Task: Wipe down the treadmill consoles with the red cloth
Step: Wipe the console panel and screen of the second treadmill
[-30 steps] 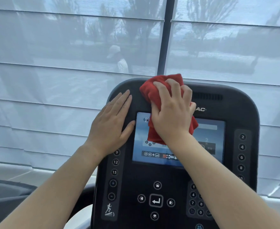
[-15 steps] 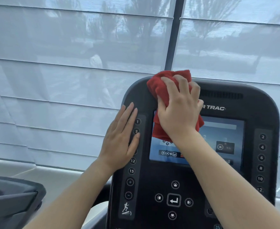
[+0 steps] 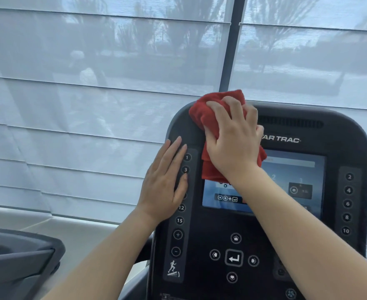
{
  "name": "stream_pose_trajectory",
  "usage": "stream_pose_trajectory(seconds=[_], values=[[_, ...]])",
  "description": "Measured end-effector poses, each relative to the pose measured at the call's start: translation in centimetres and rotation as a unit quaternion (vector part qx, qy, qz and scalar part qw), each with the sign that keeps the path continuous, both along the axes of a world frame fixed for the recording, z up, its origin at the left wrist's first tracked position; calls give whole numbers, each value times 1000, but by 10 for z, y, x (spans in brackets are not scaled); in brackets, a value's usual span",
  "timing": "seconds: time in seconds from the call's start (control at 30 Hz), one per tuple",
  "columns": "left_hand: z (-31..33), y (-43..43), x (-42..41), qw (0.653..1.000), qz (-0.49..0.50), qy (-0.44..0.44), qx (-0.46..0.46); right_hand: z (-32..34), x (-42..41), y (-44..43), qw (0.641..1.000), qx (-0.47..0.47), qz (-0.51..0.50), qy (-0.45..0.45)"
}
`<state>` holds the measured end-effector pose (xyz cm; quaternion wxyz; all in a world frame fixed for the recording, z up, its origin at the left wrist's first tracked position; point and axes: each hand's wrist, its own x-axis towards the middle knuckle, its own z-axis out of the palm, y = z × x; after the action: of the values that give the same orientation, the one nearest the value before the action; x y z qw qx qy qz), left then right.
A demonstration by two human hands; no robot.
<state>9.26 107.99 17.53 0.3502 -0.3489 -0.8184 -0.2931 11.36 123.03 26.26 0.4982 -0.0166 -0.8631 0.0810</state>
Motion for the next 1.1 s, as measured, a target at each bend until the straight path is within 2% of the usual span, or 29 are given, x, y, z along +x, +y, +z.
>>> stream_pose_trajectory(seconds=[0.17,0.4,0.57,0.7,0.87,1.1], values=[[-3,0,2,1000,15,-3,-6,2,-3,-3,1000,8,1,-12],[-31,-29,30,995,14,-43,-91,-61,40,-20,998,21,26,-48],[-38,-47,51,985,30,-60,-157,-35,19,-35,998,9,33,-45],[-38,-52,63,982,46,-77,-165,-26,5,-52,998,11,27,-64],[-57,-68,80,974,46,-107,-194,-66,36,-47,998,22,29,-53],[-94,-80,109,971,27,-164,-171,-139,91,-60,993,42,38,-105]])
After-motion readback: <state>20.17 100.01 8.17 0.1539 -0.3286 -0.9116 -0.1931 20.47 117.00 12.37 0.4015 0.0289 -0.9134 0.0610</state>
